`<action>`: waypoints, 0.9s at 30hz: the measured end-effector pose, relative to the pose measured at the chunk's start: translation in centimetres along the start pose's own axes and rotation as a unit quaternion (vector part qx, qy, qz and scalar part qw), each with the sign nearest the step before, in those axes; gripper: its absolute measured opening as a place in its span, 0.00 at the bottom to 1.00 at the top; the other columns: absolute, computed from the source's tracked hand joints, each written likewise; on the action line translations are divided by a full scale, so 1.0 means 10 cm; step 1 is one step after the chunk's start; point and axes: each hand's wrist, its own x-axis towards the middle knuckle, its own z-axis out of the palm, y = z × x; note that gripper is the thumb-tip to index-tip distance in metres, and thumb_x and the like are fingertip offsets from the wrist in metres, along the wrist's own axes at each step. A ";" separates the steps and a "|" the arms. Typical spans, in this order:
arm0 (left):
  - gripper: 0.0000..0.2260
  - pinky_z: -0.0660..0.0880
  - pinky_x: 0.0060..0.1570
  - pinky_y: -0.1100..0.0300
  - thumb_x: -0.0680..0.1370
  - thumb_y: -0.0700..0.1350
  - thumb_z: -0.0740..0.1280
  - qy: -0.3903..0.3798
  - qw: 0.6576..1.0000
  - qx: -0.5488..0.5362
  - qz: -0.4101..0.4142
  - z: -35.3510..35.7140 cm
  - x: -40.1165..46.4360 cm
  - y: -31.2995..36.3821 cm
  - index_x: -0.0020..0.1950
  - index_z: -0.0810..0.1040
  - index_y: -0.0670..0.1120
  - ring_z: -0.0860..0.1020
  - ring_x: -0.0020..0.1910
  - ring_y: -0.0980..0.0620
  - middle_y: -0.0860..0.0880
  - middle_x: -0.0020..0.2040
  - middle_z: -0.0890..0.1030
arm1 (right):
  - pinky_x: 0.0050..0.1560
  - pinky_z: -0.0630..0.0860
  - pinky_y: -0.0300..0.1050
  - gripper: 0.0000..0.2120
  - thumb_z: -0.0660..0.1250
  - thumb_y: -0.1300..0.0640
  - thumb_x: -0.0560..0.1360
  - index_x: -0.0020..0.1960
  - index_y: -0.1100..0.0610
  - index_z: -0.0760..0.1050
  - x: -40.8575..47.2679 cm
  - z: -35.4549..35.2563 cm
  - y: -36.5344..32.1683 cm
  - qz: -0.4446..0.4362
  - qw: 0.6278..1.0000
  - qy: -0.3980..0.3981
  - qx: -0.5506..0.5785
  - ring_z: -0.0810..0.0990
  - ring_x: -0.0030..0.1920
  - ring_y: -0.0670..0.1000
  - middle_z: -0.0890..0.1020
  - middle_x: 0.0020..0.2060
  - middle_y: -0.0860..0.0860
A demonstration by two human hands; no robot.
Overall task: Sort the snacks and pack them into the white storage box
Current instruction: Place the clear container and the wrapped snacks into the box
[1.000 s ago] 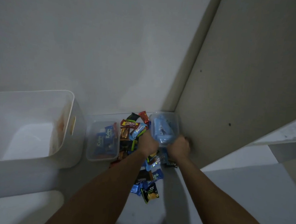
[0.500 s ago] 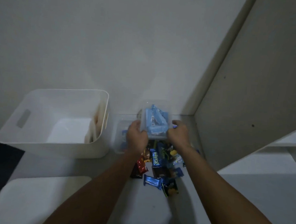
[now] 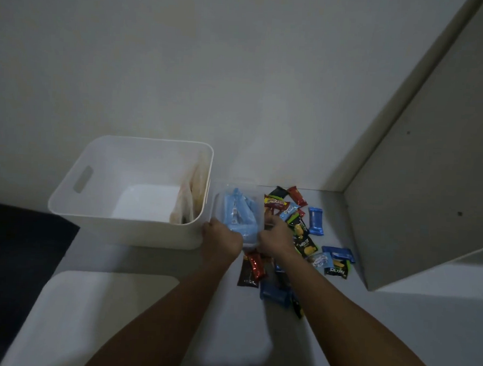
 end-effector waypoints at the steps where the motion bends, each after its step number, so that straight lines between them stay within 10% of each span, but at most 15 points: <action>1: 0.17 0.75 0.52 0.51 0.73 0.39 0.66 -0.005 1.000 -0.021 -0.008 0.01 0.04 -0.01 0.61 0.69 0.35 0.76 0.58 0.39 0.37 0.59 0.74 | 0.49 0.83 0.52 0.14 0.65 0.68 0.74 0.58 0.57 0.72 0.03 0.01 0.01 -0.002 1.000 0.004 -0.001 0.80 0.57 0.57 0.78 0.59 0.57; 12: 0.16 0.78 0.56 0.45 0.79 0.42 0.61 -0.103 0.982 -0.159 -0.020 0.04 0.42 -0.23 0.67 0.69 0.41 0.78 0.56 0.42 0.40 0.60 0.77 | 0.54 0.81 0.57 0.17 0.57 0.60 0.81 0.69 0.50 0.68 0.12 -0.05 0.03 0.058 0.978 -0.133 0.149 0.81 0.54 0.55 0.79 0.57 0.54; 17: 0.16 0.81 0.46 0.53 0.80 0.43 0.62 -0.126 0.972 -0.195 0.017 -0.08 0.18 0.01 0.67 0.70 0.43 0.80 0.51 0.47 0.44 0.57 0.79 | 0.54 0.81 0.57 0.16 0.56 0.60 0.81 0.66 0.50 0.71 -0.02 -0.33 -0.04 0.039 0.982 -0.113 0.148 0.83 0.51 0.55 0.82 0.51 0.53; 22: 0.17 0.82 0.46 0.50 0.79 0.44 0.64 -0.152 0.959 -0.237 0.038 -0.29 -0.05 0.42 0.67 0.70 0.47 0.81 0.48 0.48 0.46 0.55 0.80 | 0.31 0.78 0.41 0.13 0.59 0.61 0.79 0.59 0.50 0.75 -0.25 -0.72 -0.37 0.000 0.986 -0.049 0.157 0.81 0.42 0.50 0.81 0.48 0.53; 27: 0.13 0.80 0.34 0.56 0.74 0.41 0.69 -0.140 0.953 -0.263 0.055 -0.79 -0.13 0.82 0.59 0.77 0.43 0.83 0.45 0.44 0.43 0.53 0.82 | 0.38 0.82 0.49 0.10 0.63 0.59 0.74 0.55 0.57 0.78 -0.47 -1.00 -0.82 -0.043 0.989 -0.026 0.143 0.82 0.40 0.54 0.81 0.46 0.56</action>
